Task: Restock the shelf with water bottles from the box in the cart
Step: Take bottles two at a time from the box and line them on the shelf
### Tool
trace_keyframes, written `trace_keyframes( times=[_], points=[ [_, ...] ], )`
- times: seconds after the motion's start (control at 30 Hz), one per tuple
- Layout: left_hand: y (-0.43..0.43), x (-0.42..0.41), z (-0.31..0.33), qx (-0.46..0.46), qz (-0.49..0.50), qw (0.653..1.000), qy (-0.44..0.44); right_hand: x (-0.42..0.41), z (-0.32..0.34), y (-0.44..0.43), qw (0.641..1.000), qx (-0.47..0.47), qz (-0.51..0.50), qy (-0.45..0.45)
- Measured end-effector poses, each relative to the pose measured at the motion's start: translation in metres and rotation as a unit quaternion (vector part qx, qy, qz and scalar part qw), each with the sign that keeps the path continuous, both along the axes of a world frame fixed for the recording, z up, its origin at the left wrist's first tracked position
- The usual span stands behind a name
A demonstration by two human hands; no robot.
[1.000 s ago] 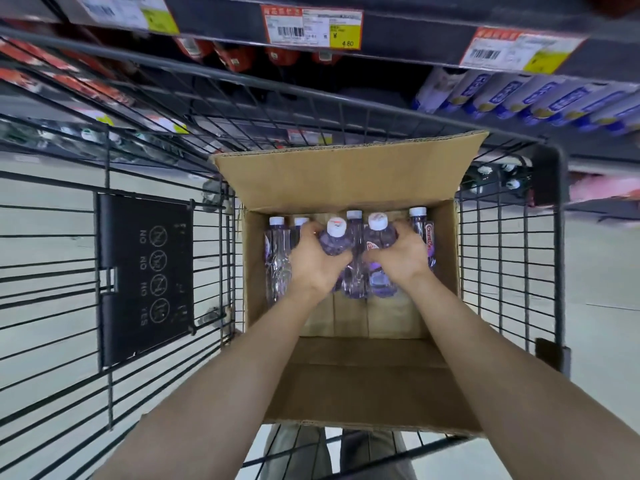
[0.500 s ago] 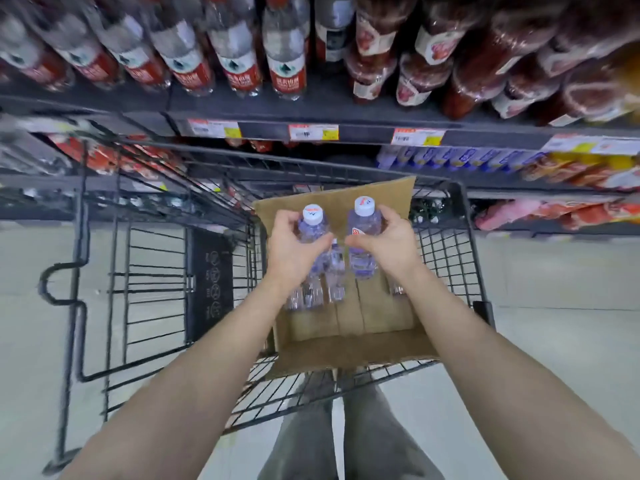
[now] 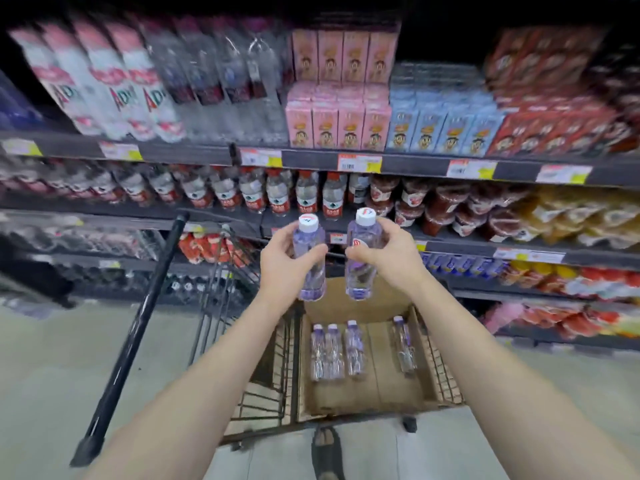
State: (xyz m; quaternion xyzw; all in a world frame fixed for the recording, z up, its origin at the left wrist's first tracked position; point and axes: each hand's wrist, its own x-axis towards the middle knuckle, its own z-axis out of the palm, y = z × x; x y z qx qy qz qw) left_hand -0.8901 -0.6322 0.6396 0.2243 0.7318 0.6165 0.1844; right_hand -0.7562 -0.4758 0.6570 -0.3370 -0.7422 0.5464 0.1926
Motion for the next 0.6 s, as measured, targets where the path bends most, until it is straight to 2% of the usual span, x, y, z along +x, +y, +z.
trace_keyframes(
  times=[0.37, 0.6],
  points=[
    [-0.140, 0.024, 0.148, 0.064, 0.044, 0.994, 0.076, 0.004, 0.151, -0.115, 0.990, 0.078, 0.076, 0.090],
    [-0.238, -0.007, 0.232, 0.059, 0.108, 0.981, 0.149, -0.028, 0.219, -0.201, 0.977, 0.120, 0.122, 0.127]
  ],
)
